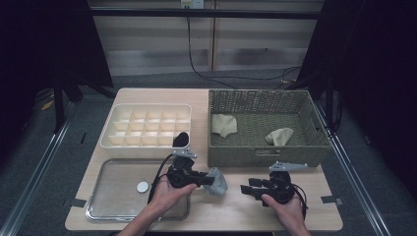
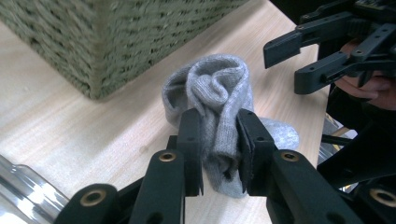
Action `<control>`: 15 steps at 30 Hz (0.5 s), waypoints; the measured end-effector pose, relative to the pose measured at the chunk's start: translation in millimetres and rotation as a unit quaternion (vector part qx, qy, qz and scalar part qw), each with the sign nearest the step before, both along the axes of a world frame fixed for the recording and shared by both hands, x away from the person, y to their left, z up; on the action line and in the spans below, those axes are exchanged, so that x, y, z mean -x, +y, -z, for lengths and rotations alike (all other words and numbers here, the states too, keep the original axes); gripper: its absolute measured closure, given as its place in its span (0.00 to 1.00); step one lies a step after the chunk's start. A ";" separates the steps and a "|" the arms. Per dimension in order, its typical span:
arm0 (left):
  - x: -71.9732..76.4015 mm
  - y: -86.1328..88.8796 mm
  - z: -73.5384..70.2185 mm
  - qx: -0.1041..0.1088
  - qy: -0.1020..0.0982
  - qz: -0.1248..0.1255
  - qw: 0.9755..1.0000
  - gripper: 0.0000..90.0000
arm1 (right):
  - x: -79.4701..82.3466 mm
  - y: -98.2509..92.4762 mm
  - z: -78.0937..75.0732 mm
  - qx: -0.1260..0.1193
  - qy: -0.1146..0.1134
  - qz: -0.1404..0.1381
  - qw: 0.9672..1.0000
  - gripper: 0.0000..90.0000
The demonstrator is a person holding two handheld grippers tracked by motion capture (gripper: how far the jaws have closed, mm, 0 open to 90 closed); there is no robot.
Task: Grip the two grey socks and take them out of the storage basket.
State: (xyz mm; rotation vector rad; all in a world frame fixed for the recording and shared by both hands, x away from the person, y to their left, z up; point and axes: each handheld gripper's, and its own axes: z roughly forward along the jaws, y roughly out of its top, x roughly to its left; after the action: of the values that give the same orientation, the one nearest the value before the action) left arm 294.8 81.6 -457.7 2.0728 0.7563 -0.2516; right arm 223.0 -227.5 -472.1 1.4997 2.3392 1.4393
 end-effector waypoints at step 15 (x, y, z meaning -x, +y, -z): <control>-2.1 21.5 -14.0 0.000 -0.011 -0.018 1.000 0.82 | 0.9 -4.8 -1.1 0.003 0.001 0.010 1.000 0.46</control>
State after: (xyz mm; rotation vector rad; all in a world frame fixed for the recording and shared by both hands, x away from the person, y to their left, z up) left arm 296.9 103.1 -443.7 2.0563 0.7782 -0.2091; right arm 222.0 -232.3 -471.1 1.5179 2.3209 1.4251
